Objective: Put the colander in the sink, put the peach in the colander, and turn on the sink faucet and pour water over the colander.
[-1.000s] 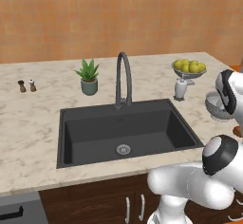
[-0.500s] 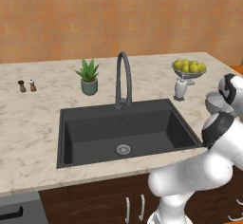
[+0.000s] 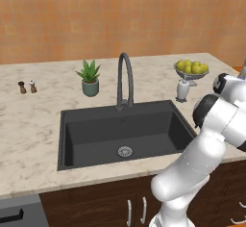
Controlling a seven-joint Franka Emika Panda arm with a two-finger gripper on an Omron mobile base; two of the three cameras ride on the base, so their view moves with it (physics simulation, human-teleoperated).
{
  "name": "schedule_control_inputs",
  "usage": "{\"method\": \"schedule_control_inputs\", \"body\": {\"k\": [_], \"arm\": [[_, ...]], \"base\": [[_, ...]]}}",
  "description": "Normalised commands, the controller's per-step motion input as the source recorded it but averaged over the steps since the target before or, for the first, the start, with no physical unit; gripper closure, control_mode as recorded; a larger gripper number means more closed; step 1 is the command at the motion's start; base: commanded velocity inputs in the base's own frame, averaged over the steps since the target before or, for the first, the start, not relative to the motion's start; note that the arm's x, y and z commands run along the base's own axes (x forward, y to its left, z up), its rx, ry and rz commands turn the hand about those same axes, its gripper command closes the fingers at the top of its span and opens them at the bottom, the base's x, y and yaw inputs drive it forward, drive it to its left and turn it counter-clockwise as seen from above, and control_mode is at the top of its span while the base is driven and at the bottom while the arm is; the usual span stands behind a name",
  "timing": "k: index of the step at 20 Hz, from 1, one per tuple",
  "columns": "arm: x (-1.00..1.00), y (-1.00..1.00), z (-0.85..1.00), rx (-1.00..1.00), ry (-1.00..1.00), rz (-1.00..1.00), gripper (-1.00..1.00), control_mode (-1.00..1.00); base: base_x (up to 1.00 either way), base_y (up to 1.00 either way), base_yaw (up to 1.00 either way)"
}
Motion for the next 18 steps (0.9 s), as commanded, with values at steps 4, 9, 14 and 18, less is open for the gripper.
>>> {"method": "schedule_control_inputs", "body": {"k": [4, 9, 14, 18], "arm": [[0.42, -0.09, -0.29, -0.08, 0.08, 0.07, -1.00, -1.00], [0.25, -0.25, -0.28, -0.04, 0.02, 0.04, -1.00, -1.00], [0.29, -0.36, -0.23, 0.00, 0.00, 0.03, -1.00, -1.00], [0.48, -0.18, -0.26, 0.00, 0.00, 0.05, -1.00, -1.00]], "base": [[0.00, 0.00, 0.00], [0.00, 0.00, 0.00], [0.00, 0.00, 0.00], [0.00, 0.00, 0.00]]}}
